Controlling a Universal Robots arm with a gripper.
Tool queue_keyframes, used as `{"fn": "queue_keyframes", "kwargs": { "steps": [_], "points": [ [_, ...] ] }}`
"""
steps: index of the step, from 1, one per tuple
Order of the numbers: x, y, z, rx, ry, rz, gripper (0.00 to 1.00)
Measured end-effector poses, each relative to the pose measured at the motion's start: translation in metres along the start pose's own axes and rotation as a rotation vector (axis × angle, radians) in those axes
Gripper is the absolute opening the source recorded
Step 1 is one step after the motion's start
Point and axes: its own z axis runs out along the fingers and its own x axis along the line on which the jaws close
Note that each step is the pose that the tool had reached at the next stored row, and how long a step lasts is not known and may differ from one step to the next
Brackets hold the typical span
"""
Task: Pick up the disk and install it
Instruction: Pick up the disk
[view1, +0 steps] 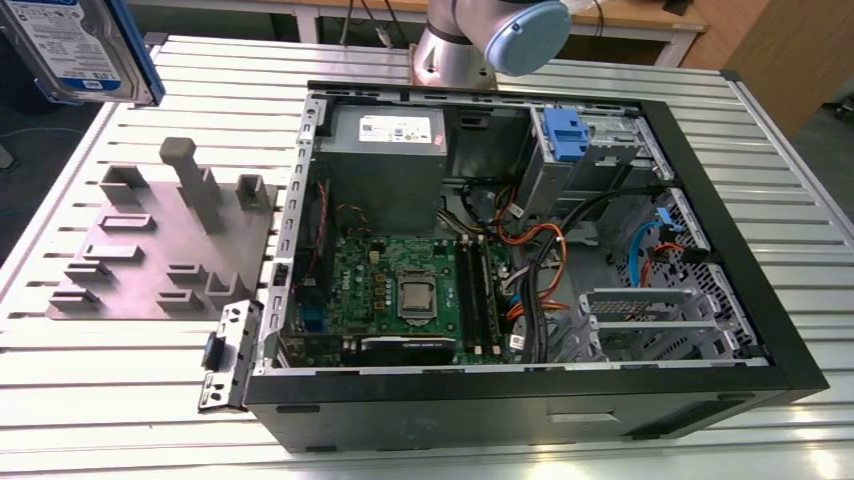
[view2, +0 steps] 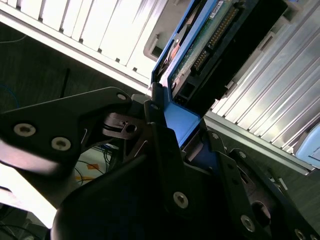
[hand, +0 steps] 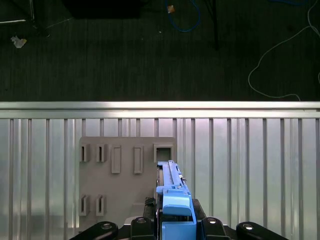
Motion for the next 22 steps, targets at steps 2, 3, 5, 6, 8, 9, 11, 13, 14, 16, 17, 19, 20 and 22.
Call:
{"fn": "queue_keyframes", "kwargs": {
  "steps": [2,3,5,6,8,9,11,13,14,16,17,19,20,22],
  "points": [
    [0.0,0.0,-0.0015,0.0,0.0,0.0,0.36],
    [0.0,0.0,-0.0022,0.0,0.0,0.0,0.36],
    [0.0,0.0,-0.0031,0.0,0.0,0.0,0.36],
    [0.0,0.0,-0.0031,0.0001,0.0,0.0,0.36],
    [-0.0001,0.0,-0.0037,0.0,0.0,0.0,0.36],
    [-0.0001,0.0,-0.0037,0.0,0.0,0.0,0.36],
    [-0.0001,0.0,-0.0038,0.0,0.0,0.0,0.36],
    [-0.0001,0.0,-0.0038,0.0,0.0,0.0,0.36],
    [-0.0001,0.0,-0.0039,0.0,0.0,0.0,0.36],
    [-0.0001,0.0001,-0.0046,-0.0001,0.0001,0.0,0.36],
    [-0.0001,0.0,-0.0052,0.0,0.0,0.0,0.36],
    [-0.0001,0.0,-0.0068,0.0,0.0,0.0,0.36],
    [-0.0001,0.0,-0.0078,0.0,0.0,0.0,0.36],
    [-0.0002,0.0,-0.0102,0.0,0.0,0.0,0.36]
  ]
}}
